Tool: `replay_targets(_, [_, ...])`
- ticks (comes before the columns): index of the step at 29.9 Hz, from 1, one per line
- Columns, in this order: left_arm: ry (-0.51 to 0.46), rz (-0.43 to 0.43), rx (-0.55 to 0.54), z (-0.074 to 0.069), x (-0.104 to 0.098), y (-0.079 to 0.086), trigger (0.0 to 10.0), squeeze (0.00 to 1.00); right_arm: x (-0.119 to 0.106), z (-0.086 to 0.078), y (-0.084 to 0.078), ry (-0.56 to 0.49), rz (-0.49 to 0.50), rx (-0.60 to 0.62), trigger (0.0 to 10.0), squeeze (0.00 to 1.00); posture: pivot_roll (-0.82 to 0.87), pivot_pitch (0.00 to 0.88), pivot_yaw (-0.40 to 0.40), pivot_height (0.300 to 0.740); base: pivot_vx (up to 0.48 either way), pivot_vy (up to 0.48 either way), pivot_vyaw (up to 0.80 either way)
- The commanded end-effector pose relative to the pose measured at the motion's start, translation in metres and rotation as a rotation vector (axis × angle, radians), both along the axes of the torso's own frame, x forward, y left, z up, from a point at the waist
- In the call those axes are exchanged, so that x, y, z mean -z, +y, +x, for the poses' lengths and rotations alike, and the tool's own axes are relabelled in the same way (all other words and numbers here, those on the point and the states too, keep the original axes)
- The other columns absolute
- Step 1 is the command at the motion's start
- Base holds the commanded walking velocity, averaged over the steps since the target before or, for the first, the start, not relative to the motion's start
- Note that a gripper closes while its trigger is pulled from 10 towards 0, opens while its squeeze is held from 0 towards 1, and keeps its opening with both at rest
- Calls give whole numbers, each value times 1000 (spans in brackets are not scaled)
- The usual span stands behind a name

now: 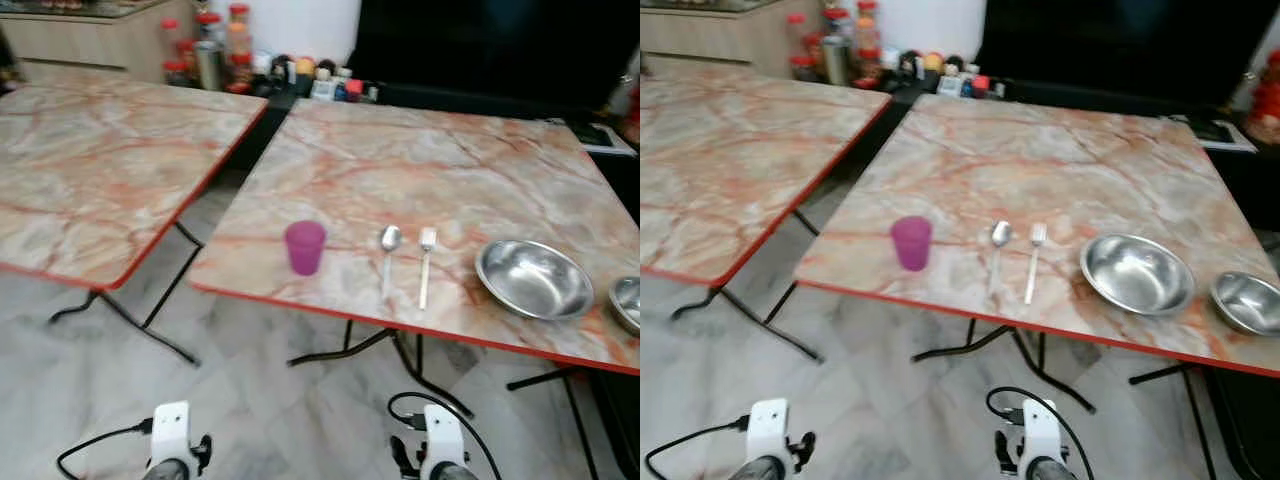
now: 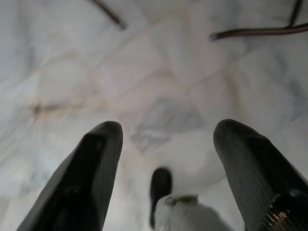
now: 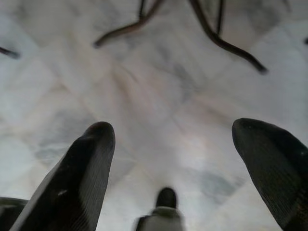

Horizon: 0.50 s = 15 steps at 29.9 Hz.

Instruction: Setting the table

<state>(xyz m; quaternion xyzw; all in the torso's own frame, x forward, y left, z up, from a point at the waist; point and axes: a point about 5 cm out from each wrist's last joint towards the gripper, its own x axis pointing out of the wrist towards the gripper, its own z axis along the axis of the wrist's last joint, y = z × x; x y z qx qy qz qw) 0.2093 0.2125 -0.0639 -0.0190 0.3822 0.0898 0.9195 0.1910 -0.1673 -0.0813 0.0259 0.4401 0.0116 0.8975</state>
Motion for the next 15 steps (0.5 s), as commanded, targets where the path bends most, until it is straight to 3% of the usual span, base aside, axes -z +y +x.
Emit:
replay_targets(1, [14,-20,-6,-5,4,-4,10000,0,3,-6,-4,23,-6,7,10000,0,71,0,-49,740,0,0,0])
replay_targets(15, [23,-6,22,-7,5,-5,10000,0,2,-4,-4,21,-2,0,10000,0,67,0,-52,740,0,0,0])
